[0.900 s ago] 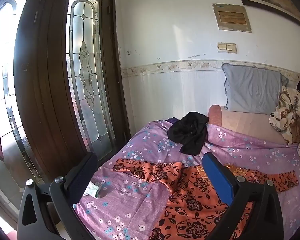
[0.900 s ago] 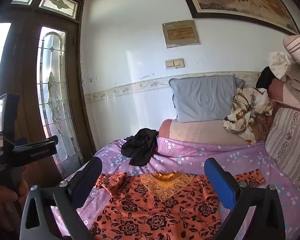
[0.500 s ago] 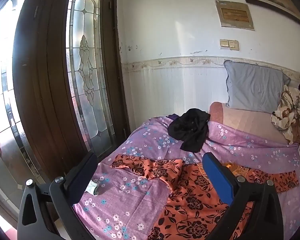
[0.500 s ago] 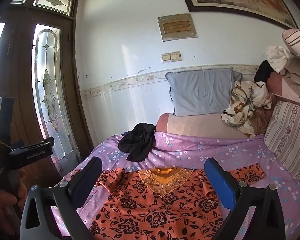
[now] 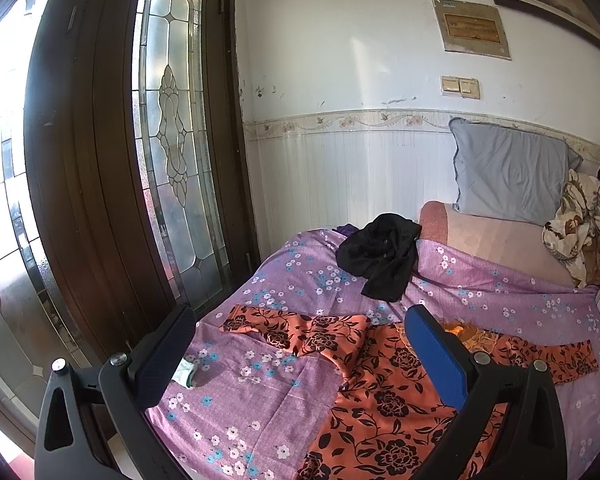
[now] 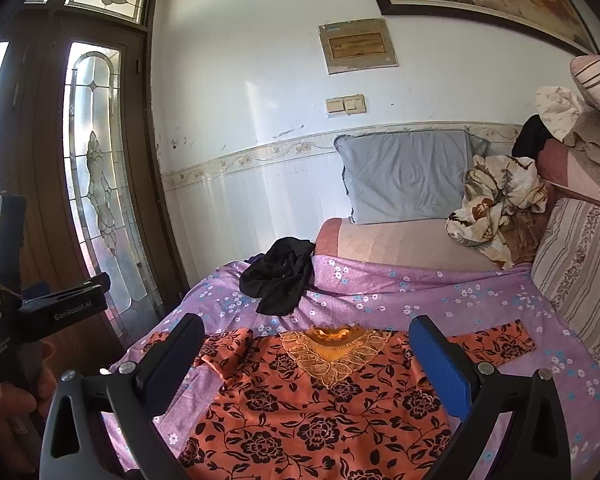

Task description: Fold small clothes

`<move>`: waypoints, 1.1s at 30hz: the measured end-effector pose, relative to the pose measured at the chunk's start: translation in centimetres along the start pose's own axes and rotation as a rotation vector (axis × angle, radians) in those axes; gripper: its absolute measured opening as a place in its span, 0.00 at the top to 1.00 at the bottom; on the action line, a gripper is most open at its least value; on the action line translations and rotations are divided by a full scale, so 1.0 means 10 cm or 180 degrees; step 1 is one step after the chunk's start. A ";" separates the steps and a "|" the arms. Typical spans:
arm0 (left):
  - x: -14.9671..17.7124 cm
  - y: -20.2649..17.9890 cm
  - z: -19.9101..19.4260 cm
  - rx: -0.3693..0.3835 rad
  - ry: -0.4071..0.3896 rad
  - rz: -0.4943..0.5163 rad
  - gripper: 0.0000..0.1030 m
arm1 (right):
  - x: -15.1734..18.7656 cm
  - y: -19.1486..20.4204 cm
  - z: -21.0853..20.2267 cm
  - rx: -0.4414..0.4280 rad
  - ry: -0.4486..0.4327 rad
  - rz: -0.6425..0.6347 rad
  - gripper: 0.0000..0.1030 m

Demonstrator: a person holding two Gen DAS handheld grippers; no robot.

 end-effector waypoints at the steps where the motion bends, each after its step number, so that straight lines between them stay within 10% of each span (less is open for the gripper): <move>1: 0.00 0.00 0.00 -0.0002 -0.0001 -0.0001 0.00 | 0.00 0.01 0.00 -0.0003 0.0001 -0.0004 0.00; 33: 0.06 0.17 0.07 -0.0005 0.0055 -0.0060 0.00 | 0.00 0.17 0.08 -0.0084 0.0109 -0.0027 0.00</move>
Point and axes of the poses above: each gripper's, at about its wrist camera, not at the fingertips, and z roughly the way its jaws point, y to its left, x to its underside, the point moved 10 cm from there along z, roughly the way its jaws point, and after that the axes turned 11 degrees about -z, right-handed, at the moved point
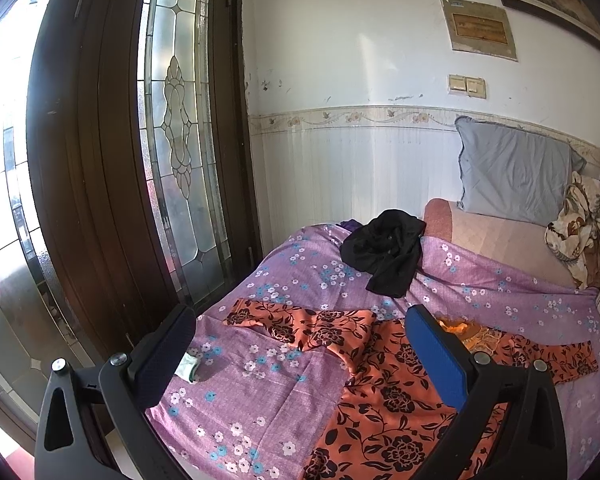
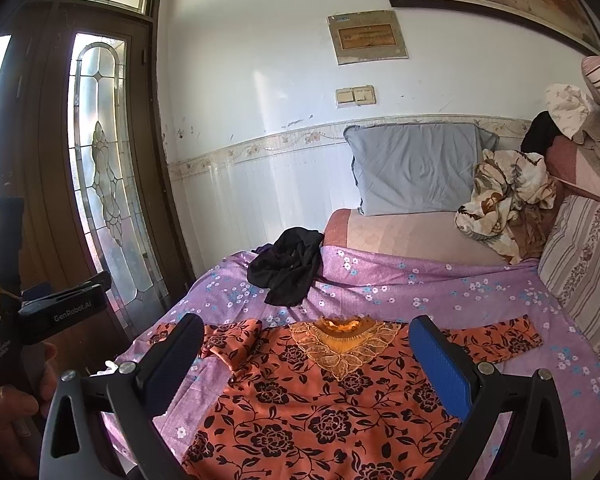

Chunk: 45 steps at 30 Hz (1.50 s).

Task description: Fold small clothes

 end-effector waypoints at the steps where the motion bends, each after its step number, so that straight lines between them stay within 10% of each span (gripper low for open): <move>1: 0.01 0.00 0.01 -0.0002 0.0007 0.0007 0.00 | 0.01 0.01 0.00 -0.0001 0.0001 0.0001 0.00; 45: 0.33 -0.41 0.45 0.0002 0.0267 0.0248 0.00 | 0.46 -0.69 0.57 0.0204 0.0394 0.0467 0.00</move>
Point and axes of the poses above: each gripper's, at about its wrist camera, not at the fingertips, and z roughly the way its jaws point, y to its left, x to its underside, the point moved 10 cm from there along z, roughly the way its jaws point, and after that the axes turned 11 degrees about -z, right-handed, at the moved point
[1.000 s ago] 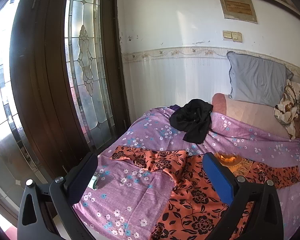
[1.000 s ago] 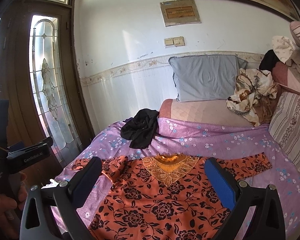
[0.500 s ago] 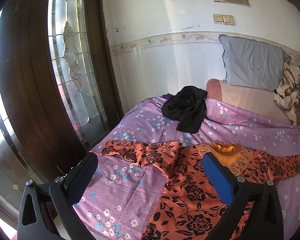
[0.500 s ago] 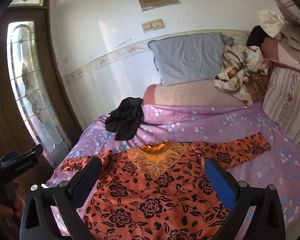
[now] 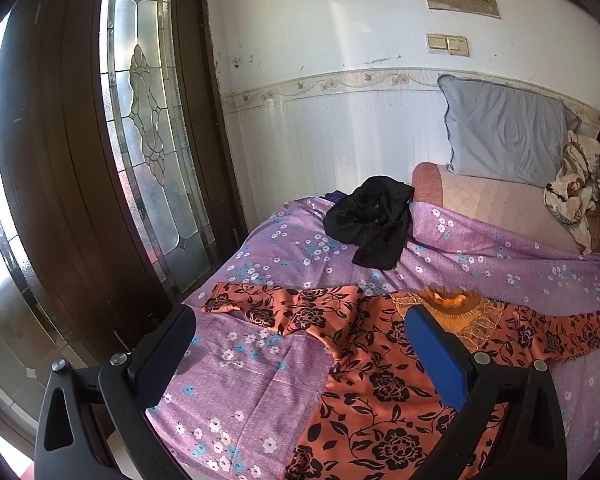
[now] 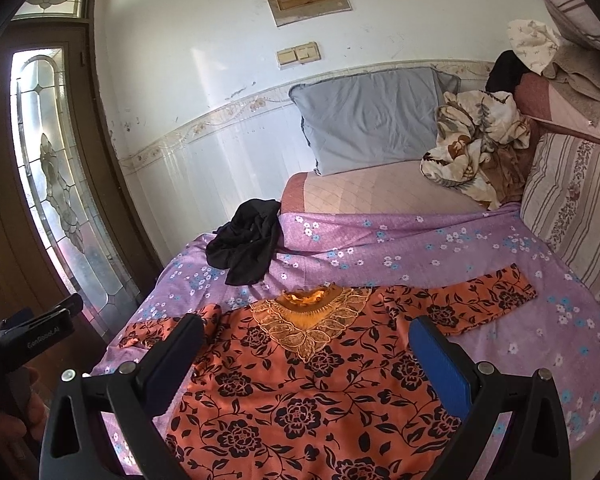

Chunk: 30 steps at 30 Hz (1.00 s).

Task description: Fold small clothes

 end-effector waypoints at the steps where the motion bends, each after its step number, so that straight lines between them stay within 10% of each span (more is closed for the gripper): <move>1: 0.00 0.01 -0.01 -0.0006 -0.0005 -0.0003 0.00 | 0.00 0.00 -0.01 -0.0003 -0.0008 -0.0002 0.00; 16: 0.37 -0.29 0.60 -0.0099 0.0281 0.0264 0.00 | 0.48 -0.93 0.47 0.0284 0.0386 0.0409 0.00; 24: 1.73 -0.92 1.92 0.0089 0.1420 0.0592 0.00 | 1.48 -2.43 1.02 0.0224 0.0915 0.1480 0.00; 30: 2.38 -1.13 2.35 0.0076 0.1675 0.0862 0.00 | 1.81 -3.31 1.37 0.0247 0.0874 0.2219 0.00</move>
Point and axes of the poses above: each gripper's, at about its wrist camera, not at the fingertips, and z roughly the way its jaws point, y to its left, x to its underside, the point moved 10 cm from there along z, roughly the way its jaws point, and after that the axes turned 11 degrees about -z, right-handed, at the moved point
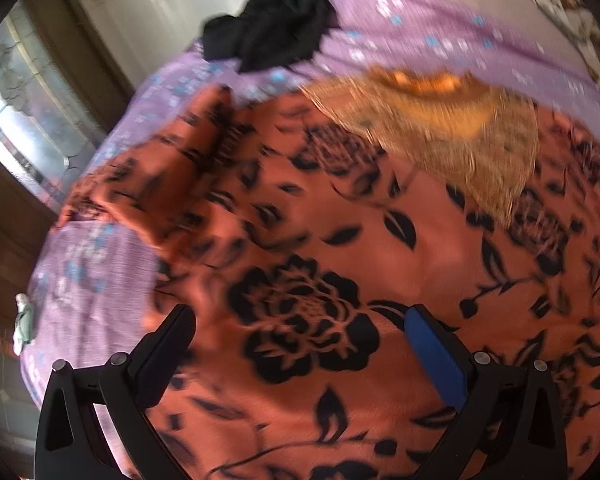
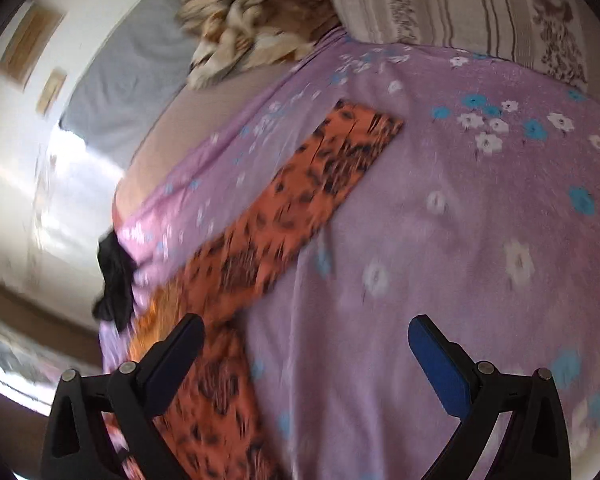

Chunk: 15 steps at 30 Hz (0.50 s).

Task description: Fold small clothes

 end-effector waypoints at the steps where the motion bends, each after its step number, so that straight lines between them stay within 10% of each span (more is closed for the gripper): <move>1: -0.01 -0.01 0.01 0.0029 -0.0022 -0.0035 0.00 | -0.11 -0.06 0.06 -0.0018 -0.0043 0.0070 0.01; 9: -0.08 -0.01 0.15 0.0316 -0.0003 -0.0424 0.00 | -0.90 -0.66 0.89 0.0202 -0.0204 0.0865 0.25; 15: -0.07 -0.04 0.21 0.0189 -0.0022 -0.0476 0.00 | -1.32 -0.74 1.16 0.0704 -0.0311 0.0733 0.44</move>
Point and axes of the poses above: each gripper's, at about its wrist camera, not at the fingertips, and z roughly the way its jaws point, y to its left, x to its underside, the point moved 10 cm from there along z, roughly the way its jaws point, and after that the axes turned 11 degrees about -z, right-handed, at the moved point
